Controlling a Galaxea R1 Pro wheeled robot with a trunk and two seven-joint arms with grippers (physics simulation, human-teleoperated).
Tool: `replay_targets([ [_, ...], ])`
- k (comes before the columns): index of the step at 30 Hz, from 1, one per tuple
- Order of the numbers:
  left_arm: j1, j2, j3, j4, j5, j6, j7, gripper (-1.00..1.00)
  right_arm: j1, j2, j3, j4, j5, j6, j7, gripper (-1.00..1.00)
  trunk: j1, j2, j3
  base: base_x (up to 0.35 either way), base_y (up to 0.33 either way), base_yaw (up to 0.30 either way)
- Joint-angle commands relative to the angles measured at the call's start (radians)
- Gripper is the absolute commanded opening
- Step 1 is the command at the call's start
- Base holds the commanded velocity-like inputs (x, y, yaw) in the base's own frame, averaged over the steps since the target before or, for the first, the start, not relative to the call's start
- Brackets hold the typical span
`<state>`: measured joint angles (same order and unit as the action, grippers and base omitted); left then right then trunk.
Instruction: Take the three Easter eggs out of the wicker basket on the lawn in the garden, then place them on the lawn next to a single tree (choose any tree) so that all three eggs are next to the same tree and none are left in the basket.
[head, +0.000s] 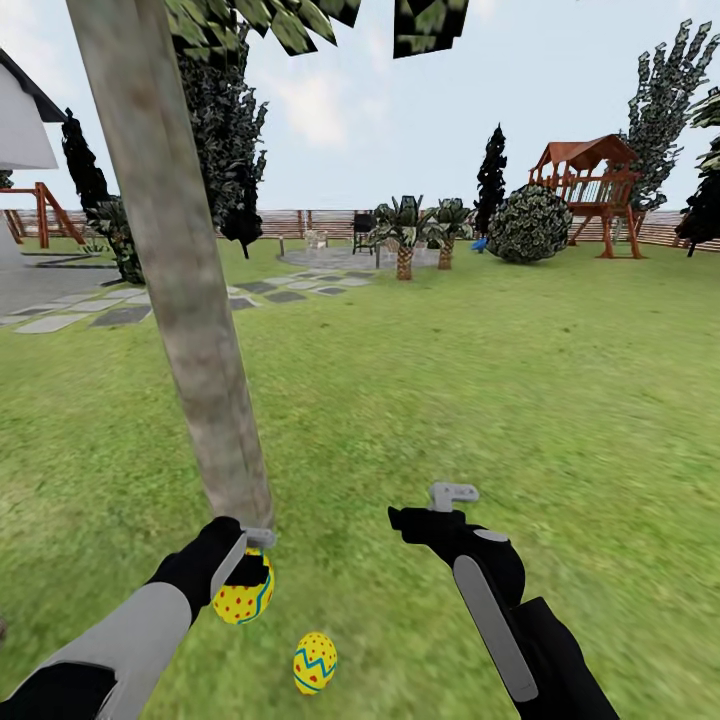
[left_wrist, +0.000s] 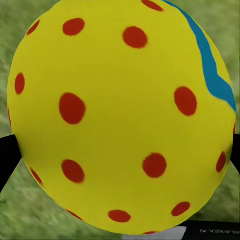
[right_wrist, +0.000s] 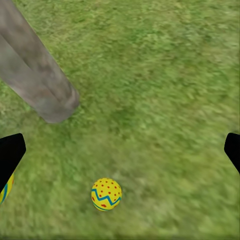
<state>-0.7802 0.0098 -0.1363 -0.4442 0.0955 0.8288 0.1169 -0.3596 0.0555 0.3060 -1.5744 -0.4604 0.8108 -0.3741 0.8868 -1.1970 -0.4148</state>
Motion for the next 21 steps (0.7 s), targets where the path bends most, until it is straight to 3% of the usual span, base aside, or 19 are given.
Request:
replay_targets([
  [1,-0.001,0.002,-0.008,0.000,0.009,0.004,0.008,-1.00,-0.001,0.000,0.001,-0.001,-0.012,0.002,-0.011,1.00,0.004,-0.008,-0.004,0.000,0.000,0.000],
  [21,0.000,0.005,-0.010,0.001,0.012,-0.011,0.007,-1.00,-0.002,0.002,0.000,-0.001,-0.014,0.002,-0.010,1.00,0.081,-0.148,-0.067,0.000,0.000,0.000],
])
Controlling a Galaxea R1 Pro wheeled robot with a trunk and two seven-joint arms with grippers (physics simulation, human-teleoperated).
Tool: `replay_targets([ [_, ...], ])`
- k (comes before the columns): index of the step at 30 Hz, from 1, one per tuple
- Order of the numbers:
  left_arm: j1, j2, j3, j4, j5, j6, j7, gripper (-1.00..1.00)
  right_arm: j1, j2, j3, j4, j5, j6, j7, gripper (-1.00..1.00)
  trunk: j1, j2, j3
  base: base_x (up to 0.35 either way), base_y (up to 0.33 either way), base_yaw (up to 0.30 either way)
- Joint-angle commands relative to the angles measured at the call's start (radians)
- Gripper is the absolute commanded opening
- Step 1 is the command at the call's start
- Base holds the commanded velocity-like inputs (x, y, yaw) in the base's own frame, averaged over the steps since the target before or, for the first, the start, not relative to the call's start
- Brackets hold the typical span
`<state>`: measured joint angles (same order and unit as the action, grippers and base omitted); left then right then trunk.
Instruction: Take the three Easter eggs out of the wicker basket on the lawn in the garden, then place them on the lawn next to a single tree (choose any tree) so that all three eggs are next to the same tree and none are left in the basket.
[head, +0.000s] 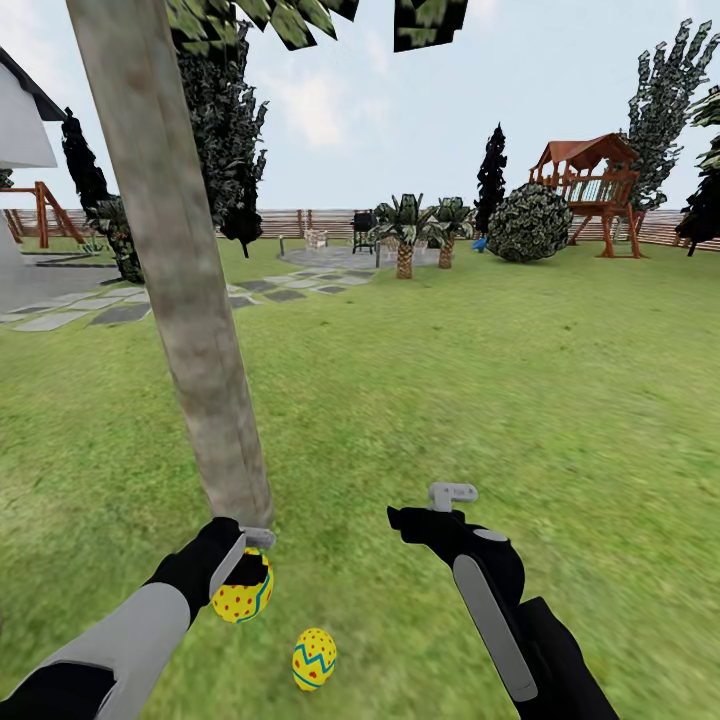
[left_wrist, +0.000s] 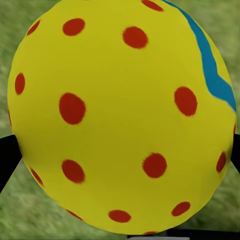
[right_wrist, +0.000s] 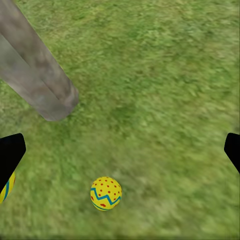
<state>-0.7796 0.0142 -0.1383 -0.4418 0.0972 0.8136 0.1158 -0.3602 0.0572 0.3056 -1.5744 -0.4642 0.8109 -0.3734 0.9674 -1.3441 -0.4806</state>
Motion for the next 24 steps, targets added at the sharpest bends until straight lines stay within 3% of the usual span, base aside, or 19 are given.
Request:
replay_targets([
  [1,-0.001,0.001,-0.008,-0.002,0.010,0.004,0.009,-1.00,-0.001,0.000,0.001,-0.001,-0.011,0.002,-0.010,1.00,0.004,-0.008,-0.004,0.000,0.000,0.000],
  [24,0.000,0.000,-0.011,0.000,0.007,-0.045,0.009,-1.00,-0.002,0.000,0.000,0.000,-0.014,0.002,-0.009,1.00,0.092,-0.169,-0.076,0.000,0.000,0.000],
])
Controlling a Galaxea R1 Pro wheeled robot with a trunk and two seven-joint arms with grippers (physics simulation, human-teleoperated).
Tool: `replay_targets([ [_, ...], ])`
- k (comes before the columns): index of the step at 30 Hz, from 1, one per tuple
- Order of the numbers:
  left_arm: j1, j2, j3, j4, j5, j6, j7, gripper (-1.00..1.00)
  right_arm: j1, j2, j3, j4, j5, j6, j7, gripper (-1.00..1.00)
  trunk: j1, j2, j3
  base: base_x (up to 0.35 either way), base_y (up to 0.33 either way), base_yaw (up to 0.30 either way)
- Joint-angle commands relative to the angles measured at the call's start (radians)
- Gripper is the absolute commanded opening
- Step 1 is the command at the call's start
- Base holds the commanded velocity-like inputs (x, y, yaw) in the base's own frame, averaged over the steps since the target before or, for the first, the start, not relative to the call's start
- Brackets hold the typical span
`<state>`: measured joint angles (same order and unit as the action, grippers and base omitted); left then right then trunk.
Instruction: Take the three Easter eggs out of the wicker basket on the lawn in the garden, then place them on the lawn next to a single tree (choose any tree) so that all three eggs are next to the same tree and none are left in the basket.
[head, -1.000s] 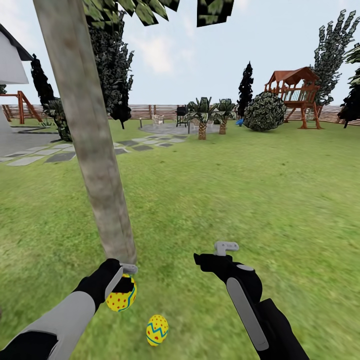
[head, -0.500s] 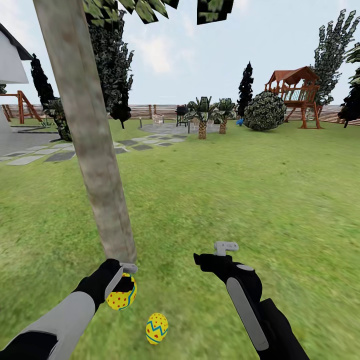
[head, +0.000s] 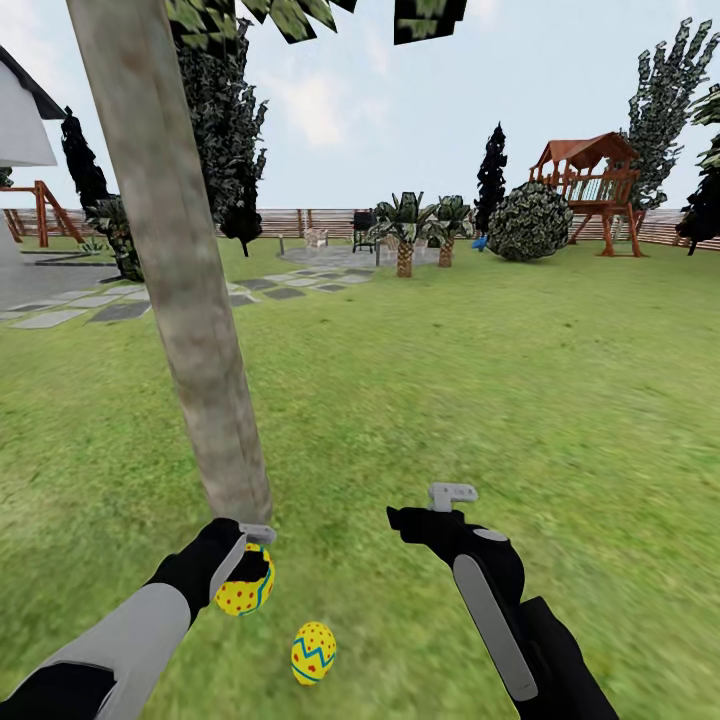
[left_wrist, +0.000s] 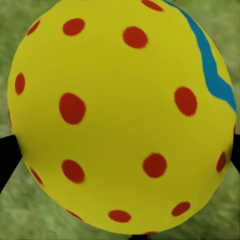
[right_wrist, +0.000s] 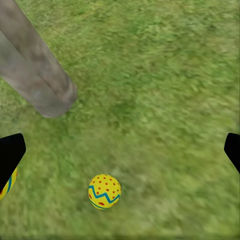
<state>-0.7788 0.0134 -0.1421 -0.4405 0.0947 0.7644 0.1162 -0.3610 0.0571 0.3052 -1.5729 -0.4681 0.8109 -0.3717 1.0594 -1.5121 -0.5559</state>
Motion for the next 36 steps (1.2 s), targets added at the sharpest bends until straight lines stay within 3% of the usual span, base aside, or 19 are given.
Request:
replay_targets([
  [1,0.000,0.001,-0.007,-0.001,0.009,0.002,0.008,-1.00,-0.001,0.000,0.001,-0.001,-0.010,0.002,-0.010,1.00,0.004,-0.008,-0.004,0.000,0.000,0.000],
  [36,0.000,0.002,-0.007,-0.001,0.009,-0.068,0.008,-1.00,-0.001,0.003,0.002,0.001,-0.012,0.002,-0.010,1.00,0.138,-0.253,-0.114,0.000,0.000,0.000],
])
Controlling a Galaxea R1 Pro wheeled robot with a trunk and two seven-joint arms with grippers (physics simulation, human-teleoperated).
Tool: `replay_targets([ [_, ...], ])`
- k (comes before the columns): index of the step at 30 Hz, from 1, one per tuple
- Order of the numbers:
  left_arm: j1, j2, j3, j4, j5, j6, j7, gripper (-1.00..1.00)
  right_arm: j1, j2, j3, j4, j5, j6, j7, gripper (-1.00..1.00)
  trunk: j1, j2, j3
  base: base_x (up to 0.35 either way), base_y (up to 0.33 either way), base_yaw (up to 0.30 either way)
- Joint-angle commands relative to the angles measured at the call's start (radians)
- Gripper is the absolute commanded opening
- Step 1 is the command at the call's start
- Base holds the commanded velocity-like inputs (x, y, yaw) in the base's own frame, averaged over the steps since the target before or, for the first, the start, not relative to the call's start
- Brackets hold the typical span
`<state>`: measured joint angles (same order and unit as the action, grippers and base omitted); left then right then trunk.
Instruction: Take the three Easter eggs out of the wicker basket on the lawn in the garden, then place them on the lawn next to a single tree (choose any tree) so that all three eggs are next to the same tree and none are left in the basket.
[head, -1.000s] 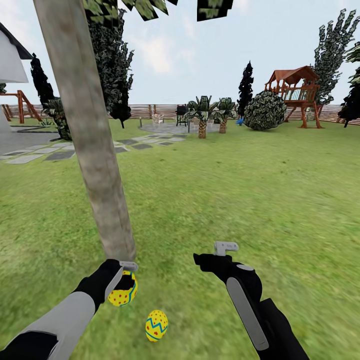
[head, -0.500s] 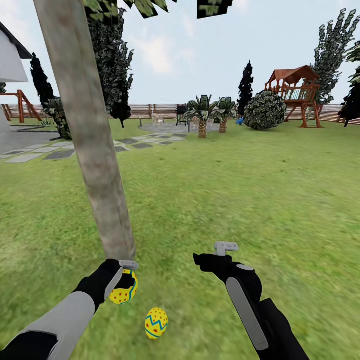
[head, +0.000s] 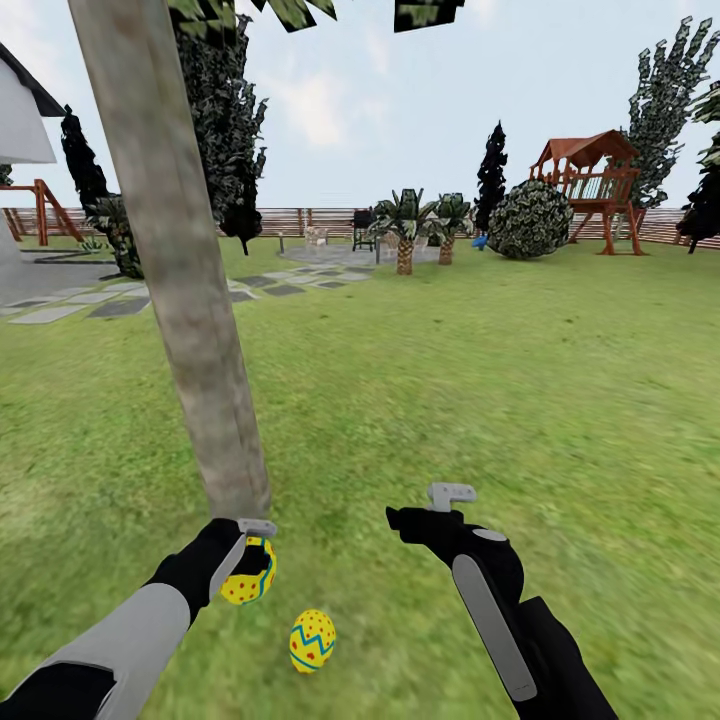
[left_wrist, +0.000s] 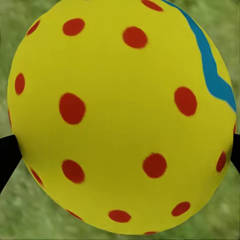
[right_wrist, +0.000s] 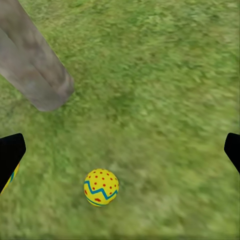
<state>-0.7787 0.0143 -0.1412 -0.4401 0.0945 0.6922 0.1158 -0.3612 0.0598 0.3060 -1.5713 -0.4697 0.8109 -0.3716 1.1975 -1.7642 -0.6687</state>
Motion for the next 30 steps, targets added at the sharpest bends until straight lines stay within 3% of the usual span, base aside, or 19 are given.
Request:
replay_targets([
  [1,0.000,0.001,-0.008,-0.002,0.009,0.001,0.009,-1.00,-0.001,0.000,0.001,-0.001,-0.010,0.002,-0.010,1.00,0.004,-0.008,-0.004,0.000,0.000,0.000],
  [30,-0.001,0.001,-0.008,-0.002,0.009,-0.006,0.009,-1.00,-0.001,0.000,0.001,-0.001,-0.010,0.002,-0.010,1.00,0.115,-0.211,-0.095,0.000,0.000,0.000],
])
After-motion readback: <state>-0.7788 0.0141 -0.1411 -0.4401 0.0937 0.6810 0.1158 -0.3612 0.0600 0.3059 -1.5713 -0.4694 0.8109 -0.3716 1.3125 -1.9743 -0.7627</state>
